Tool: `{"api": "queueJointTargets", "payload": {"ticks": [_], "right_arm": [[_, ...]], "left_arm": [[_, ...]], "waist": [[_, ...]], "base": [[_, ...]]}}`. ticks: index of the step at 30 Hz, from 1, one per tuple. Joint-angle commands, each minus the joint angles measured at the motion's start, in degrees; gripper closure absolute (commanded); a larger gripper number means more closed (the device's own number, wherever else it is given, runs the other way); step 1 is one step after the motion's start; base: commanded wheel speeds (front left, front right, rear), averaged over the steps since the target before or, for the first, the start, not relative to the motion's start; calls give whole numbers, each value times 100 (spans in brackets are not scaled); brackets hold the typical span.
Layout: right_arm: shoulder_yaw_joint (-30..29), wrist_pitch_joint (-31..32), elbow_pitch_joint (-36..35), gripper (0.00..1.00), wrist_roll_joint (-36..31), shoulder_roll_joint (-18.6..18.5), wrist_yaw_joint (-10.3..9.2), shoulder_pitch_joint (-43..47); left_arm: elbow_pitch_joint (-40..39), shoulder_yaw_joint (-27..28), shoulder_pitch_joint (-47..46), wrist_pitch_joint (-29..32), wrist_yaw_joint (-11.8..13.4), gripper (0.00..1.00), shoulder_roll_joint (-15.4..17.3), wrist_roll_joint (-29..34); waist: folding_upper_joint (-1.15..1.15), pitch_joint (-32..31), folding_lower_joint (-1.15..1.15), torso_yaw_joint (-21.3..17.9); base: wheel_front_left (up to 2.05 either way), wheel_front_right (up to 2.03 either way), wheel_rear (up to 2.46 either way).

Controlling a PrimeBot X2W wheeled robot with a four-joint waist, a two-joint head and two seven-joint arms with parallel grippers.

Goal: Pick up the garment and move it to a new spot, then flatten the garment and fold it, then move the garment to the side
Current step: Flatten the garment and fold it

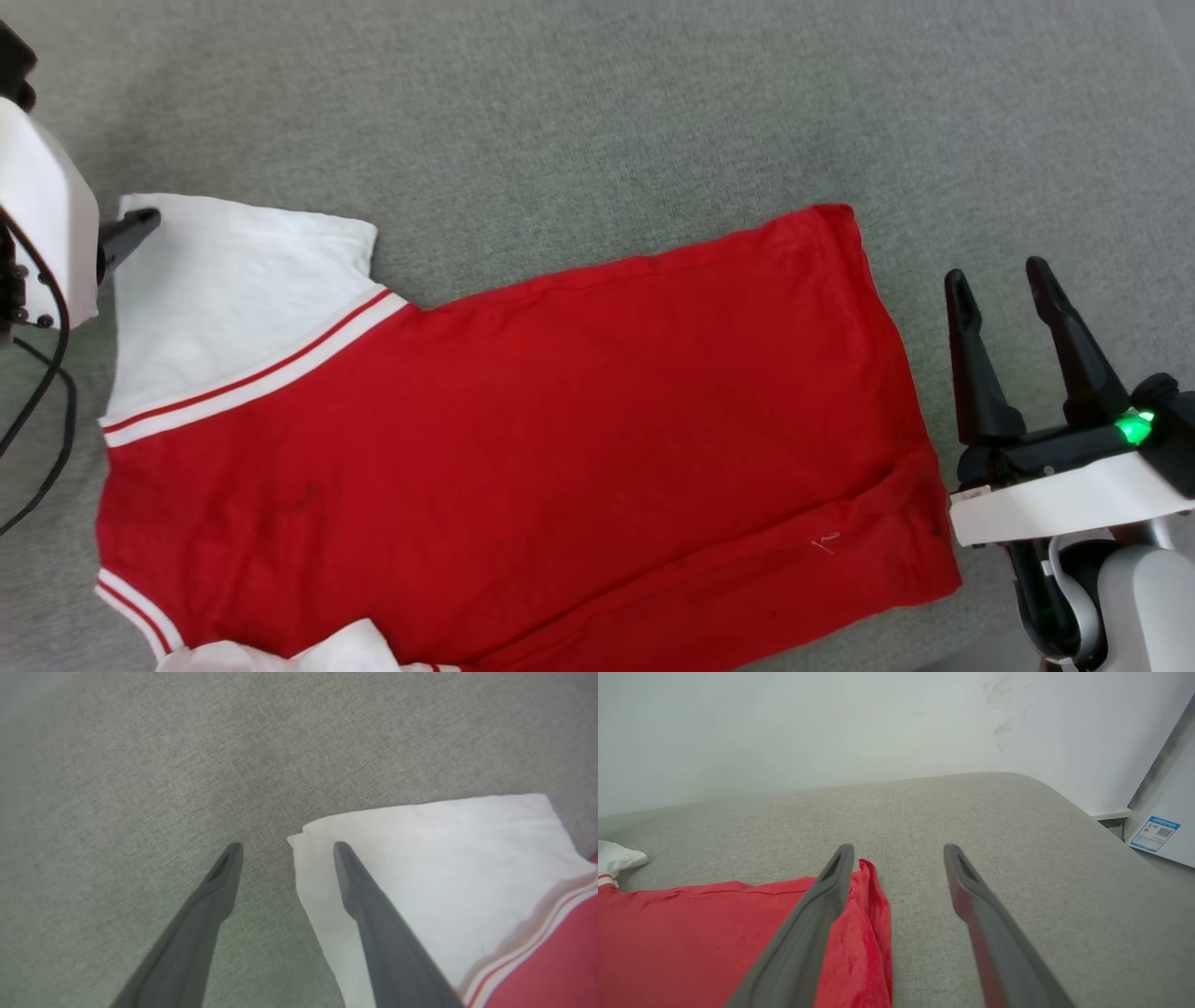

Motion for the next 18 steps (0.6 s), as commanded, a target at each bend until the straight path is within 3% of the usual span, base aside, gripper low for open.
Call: {"api": "queueJointTargets", "payload": {"ticks": [1,9,10,11,18], "right_arm": [[16,-38,17,0,29,42,-2,-99],[112,-163,145,0,-18,97,-2,-164],[106,-160,154,0,-32,91,-2,-167],[106,-148,163,0,-42,82,-2,-169],[155,69,159,0,-56,-66,-2,-143]], "left_arm": [[32,-44,-63,61,27,0,41,76],[229,-423,168,554,2,0,-68,14],[238,-457,225,620,-5,54,-98,-48],[214,-456,258,611,-15,100,-138,-97],[202,-139,95,-325,39,100,-294,11]], "waist": [[0,109,-1,-66],[0,206,-1,-102],[0,196,-1,-90],[0,183,-1,-78],[0,-58,-1,79]], "base": [[0,0,0],[0,0,0],[0,0,0],[0,0,0],[0,0,0]]}}
